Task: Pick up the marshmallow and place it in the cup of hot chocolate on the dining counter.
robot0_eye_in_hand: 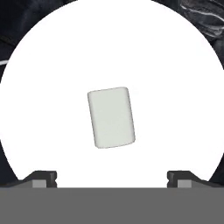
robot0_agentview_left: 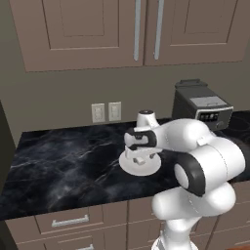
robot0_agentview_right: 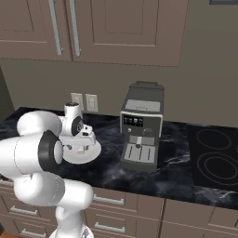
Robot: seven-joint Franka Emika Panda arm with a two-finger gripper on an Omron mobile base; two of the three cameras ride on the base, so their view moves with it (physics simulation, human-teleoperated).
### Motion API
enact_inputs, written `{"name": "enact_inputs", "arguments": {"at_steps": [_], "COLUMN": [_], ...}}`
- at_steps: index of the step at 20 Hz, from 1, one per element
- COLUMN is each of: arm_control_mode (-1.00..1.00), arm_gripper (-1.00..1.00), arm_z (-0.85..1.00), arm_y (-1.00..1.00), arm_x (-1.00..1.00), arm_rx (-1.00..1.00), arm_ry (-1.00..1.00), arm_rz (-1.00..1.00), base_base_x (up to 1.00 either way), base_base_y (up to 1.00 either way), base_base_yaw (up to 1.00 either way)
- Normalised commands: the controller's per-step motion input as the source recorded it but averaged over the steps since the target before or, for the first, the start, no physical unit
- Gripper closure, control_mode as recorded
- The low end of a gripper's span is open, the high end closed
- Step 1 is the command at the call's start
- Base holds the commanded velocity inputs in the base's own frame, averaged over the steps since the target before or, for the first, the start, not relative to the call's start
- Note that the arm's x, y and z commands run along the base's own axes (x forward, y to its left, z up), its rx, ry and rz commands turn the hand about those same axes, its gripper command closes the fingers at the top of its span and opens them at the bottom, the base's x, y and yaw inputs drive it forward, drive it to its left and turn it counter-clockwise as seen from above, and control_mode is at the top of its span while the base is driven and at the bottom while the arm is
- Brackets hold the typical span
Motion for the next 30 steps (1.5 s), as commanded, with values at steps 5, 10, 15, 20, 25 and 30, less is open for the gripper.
{"name": "enact_inputs", "arguments": {"at_steps": [5, 10, 15, 20, 25, 30], "arm_control_mode": [-1.0, -1.0, -1.0, -1.0, -1.0, -1.0], "arm_gripper": [-1.0, -1.0, -1.0, -1.0, -1.0, 1.0], "arm_z": [-0.15, -0.25, -0.17, -0.12, 0.0, -0.04], "arm_y": [0.01, 0.13, 0.03, 0.0, 0.0, 0.0], "arm_x": [0.35, 0.26, 0.03, 0.0, -0.01, -0.01], "arm_rx": [0.0, 0.0, 0.0, 0.0, 0.0, 0.0], "arm_ry": [0.0, 0.0, 0.0, 0.0, 0.0, 0.0], "arm_rz": [0.0, 0.0, 0.0, 0.0, 0.0, 0.0], "base_base_x": [0.0, 0.0, 0.0, 0.0, 0.0, 0.0], "base_base_y": [0.0, 0.0, 0.0, 0.0, 0.0, 0.0], "base_base_yaw": [0.0, 0.0, 0.0, 0.0, 0.0, 0.0]}}
